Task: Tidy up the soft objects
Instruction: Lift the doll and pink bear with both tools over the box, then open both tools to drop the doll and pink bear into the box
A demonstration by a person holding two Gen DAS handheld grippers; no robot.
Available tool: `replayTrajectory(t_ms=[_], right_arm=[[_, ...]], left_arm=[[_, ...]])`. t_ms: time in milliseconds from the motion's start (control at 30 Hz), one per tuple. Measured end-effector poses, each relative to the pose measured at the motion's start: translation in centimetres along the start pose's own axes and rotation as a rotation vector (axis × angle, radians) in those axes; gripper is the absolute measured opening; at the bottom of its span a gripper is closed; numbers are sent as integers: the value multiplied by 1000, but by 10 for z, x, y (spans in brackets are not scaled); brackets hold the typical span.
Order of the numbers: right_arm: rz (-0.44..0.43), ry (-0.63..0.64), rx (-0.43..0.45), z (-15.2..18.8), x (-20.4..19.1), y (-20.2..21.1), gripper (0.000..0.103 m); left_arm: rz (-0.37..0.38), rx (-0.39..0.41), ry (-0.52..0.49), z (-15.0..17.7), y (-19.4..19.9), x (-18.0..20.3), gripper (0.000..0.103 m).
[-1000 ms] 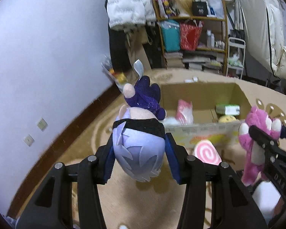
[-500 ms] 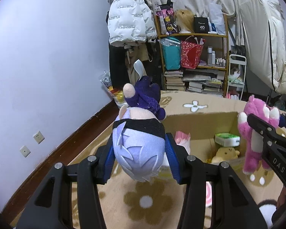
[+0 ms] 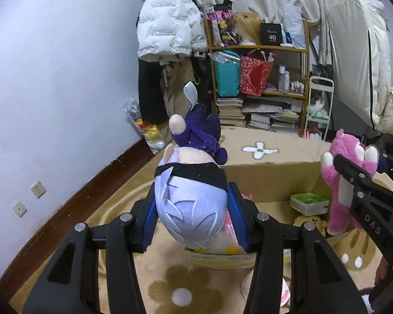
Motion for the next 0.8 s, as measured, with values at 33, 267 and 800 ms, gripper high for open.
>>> replayTrajectory(t_ms=[33,267,800], right_arm=[[0,-2,-5,2,1,-3,43],[9,-34,-22,14,6,-18,44],[-57,-132,-43,30,10,-32,46]], left_arm=[[1,-6,-5,1,-2,2,48],[37,-58,-24,16,-24,19,48],[70,-98,-28,32,-45,29,51]])
Point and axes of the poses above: each gripper's, at about its wrist camera, not at the fingertips, and y roughly against the way its jaws point, x to its right, z to its underside, the point moved 8 cm from there along -y, roughly the way its jaws point, and after that the axes turned 8 degrees about -x, right-handed, at the moved point
